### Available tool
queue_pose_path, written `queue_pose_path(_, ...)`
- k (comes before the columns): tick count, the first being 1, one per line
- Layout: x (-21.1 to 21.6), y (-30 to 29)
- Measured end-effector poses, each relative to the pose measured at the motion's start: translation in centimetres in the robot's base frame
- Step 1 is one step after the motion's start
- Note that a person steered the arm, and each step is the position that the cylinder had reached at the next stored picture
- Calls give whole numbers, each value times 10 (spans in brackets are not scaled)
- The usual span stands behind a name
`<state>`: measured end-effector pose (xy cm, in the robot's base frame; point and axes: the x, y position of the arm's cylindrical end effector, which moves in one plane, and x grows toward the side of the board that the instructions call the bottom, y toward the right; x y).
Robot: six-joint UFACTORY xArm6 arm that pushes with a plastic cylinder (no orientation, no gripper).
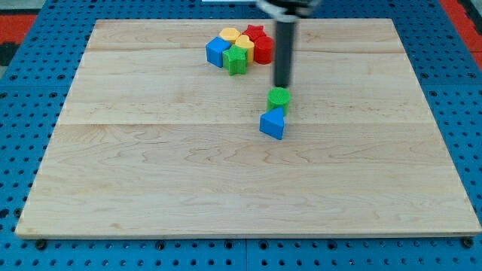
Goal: Move the green circle closer to the group of blocks
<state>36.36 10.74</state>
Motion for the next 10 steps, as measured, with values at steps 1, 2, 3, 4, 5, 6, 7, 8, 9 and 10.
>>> queue_pose_path(1,31,85)
queue_pose_path(2,84,70)
queue_pose_path(3,73,-8)
queue_pose_path(4,39,-51)
queue_pose_path(5,28,-53)
queue_pose_path(6,35,-85)
queue_pose_path(7,35,-128)
queue_pose_path(8,35,-160)
queue_pose_path(9,33,-188)
queue_pose_path(10,32,-212)
